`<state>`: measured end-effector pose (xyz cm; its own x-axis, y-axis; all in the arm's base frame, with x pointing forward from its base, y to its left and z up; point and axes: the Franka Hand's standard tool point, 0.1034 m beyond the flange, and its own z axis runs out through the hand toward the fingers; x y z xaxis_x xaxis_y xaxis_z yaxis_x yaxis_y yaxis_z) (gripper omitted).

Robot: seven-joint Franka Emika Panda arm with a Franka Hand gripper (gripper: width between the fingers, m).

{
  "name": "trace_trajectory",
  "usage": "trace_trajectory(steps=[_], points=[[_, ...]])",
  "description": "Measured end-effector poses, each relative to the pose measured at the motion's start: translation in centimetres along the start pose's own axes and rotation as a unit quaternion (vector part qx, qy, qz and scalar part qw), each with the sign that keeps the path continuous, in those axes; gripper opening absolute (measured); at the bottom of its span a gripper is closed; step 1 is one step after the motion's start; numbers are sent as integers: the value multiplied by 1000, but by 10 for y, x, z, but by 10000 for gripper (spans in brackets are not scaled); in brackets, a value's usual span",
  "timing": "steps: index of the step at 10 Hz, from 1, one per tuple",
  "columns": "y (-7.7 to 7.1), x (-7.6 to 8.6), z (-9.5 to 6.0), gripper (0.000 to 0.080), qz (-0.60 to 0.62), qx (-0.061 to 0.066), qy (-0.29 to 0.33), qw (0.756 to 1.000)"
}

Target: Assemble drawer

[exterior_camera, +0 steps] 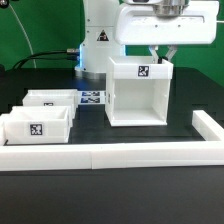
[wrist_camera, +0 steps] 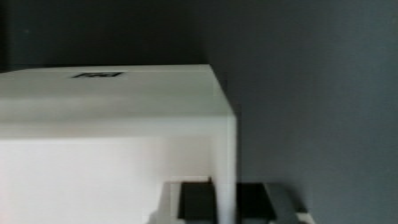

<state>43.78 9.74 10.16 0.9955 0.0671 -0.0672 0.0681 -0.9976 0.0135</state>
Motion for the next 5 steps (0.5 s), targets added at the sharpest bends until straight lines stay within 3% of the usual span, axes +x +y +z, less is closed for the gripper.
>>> trace_trajectory(steps=[5], points=[[11, 76, -6, 38, 23, 10, 26, 999]])
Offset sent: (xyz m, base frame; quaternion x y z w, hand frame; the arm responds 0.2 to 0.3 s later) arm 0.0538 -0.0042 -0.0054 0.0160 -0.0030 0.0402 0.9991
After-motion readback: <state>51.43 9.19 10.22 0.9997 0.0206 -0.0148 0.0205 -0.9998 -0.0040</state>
